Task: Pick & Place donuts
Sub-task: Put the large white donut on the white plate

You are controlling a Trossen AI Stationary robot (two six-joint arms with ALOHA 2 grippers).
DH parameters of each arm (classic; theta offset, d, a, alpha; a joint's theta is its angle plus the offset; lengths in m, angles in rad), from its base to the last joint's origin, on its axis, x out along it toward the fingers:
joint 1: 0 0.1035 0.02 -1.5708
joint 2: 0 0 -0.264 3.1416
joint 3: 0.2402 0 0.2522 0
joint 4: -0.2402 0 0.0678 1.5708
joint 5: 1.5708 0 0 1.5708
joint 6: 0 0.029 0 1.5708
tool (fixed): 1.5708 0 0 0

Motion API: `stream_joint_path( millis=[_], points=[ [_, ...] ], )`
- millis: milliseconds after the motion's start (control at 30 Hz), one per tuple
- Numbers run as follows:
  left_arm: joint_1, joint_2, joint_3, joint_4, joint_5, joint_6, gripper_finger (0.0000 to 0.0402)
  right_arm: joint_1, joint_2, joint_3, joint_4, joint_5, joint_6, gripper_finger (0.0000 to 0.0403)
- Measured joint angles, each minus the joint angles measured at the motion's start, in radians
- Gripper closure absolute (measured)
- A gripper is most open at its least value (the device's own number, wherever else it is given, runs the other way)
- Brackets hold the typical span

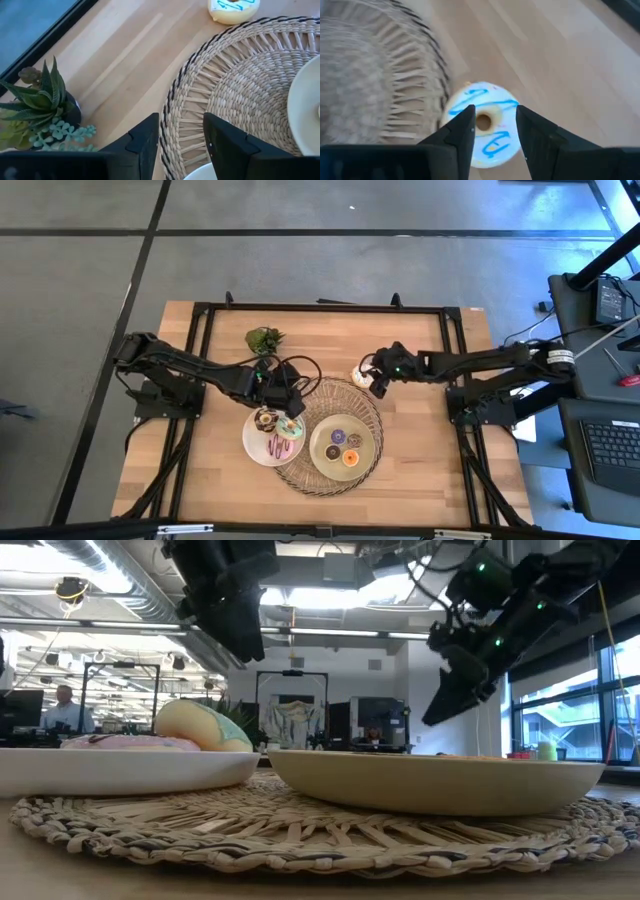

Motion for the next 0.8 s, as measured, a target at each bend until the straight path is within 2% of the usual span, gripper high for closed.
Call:
stream_joint_path(
  millis=[133,467,600,800],
  points=[
    [0.000,0.000,0.000,0.007,-0.004,0.002,0.0250,-0.030,0.054,0.000,0.010,0.000,0.071,0.0236],
    [0.000,0.000,0.000,0.015,-0.017,0.021,0.0253,-0.084,0.151,-0.001,0.011,-0.007,0.205,0.0142],
    [0.000,0.000,0.000,0.015,-0.017,0.020,0.0249,-0.083,0.187,-0.001,0.015,-0.016,0.206,0.0129],
    [0.000,0.000,0.000,0.015,-0.017,0.019,0.0253,-0.083,0.228,0.000,0.036,-0.015,0.232,0.0133]
  ],
)
